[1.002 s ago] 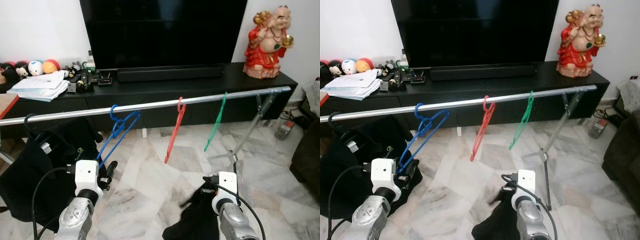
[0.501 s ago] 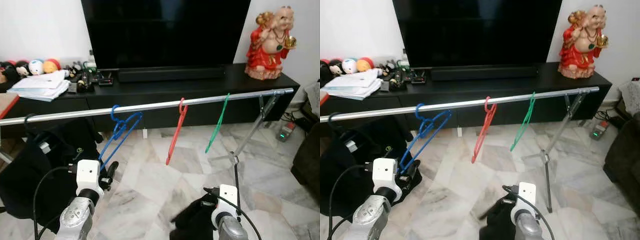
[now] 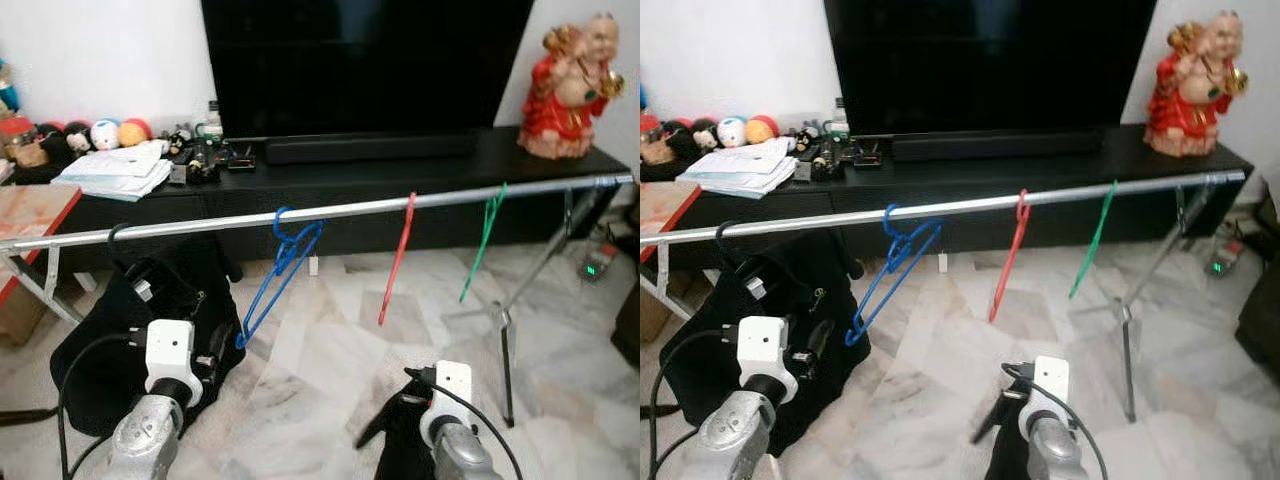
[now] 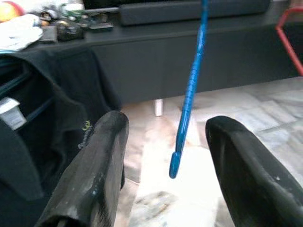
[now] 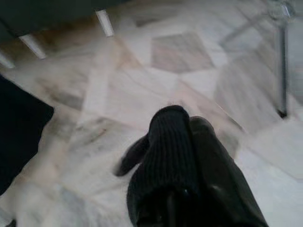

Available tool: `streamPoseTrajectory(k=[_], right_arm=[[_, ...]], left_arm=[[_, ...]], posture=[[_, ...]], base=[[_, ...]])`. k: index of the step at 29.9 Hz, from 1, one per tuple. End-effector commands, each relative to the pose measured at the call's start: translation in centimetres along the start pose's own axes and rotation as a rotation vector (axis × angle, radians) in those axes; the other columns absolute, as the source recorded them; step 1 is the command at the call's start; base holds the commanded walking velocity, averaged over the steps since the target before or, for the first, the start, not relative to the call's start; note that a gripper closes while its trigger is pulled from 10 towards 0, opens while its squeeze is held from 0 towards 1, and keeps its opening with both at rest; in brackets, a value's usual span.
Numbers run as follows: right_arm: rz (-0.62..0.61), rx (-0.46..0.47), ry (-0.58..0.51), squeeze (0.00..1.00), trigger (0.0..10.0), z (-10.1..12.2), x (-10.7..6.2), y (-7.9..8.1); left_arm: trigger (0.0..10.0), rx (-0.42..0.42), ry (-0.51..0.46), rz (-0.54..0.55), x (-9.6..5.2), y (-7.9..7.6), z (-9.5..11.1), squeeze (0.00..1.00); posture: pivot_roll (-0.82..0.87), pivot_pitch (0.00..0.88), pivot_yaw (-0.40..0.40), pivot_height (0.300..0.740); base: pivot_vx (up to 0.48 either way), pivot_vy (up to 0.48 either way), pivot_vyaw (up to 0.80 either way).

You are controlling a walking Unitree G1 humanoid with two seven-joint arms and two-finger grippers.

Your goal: Hang hanger

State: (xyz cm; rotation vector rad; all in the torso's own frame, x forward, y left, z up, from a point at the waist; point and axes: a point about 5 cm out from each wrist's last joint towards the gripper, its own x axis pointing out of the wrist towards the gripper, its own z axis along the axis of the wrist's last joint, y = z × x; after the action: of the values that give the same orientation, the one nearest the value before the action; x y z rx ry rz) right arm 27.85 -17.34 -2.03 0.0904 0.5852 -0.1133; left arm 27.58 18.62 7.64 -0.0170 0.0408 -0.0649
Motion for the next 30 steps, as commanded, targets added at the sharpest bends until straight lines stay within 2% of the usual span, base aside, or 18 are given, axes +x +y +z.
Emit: streamPoseTrajectory(k=[1, 3, 6, 21, 30], right_arm=[[0.011, 0.015, -0.033, 0.00, 10.0, 0.89, 0.20, 0.75], [0.007, 0.012, -0.030, 0.00, 10.0, 0.90, 0.21, 0.72], [-0.001, 0.021, -0.024, 0.00, 10.0, 0.90, 0.24, 0.60], [0.002, 0.017, -0.040, 0.00, 10.0, 1.23, 0.28, 0.58], [0.029, 0.016, -0.063, 0.00, 10.0, 1.48, 0.28, 1.01]], left_arm=[[10.0, 0.003, -0.001, -0.001, 0.13, 0.41, 0.33, 0.00], [10.0, -0.008, 0.004, -0.015, 0.14, 0.28, 0.29, 0.00], [10.0, -0.037, 0.005, -0.033, 0.08, 0.02, 0.30, 0.00], [10.0, -0.028, 0.024, -0.057, 0.20, -0.11, 0.33, 0.00], [10.0, -0.004, 0.008, -0.010, 0.40, 0.13, 0.71, 0.00]], posture=[[0.13, 0.017, 0.027, 0.740], [0.13, 0.017, 0.027, 0.740], [0.14, 0.020, 0.026, 0.740], [0.13, 0.023, 0.025, 0.740], [0.14, 0.025, 0.025, 0.740]], base=[[0.000, 0.000, 0.00], [0.000, 0.000, 0.00], [0.000, 0.000, -0.80], [0.000, 0.000, -0.80], [0.000, 0.000, 0.00]])
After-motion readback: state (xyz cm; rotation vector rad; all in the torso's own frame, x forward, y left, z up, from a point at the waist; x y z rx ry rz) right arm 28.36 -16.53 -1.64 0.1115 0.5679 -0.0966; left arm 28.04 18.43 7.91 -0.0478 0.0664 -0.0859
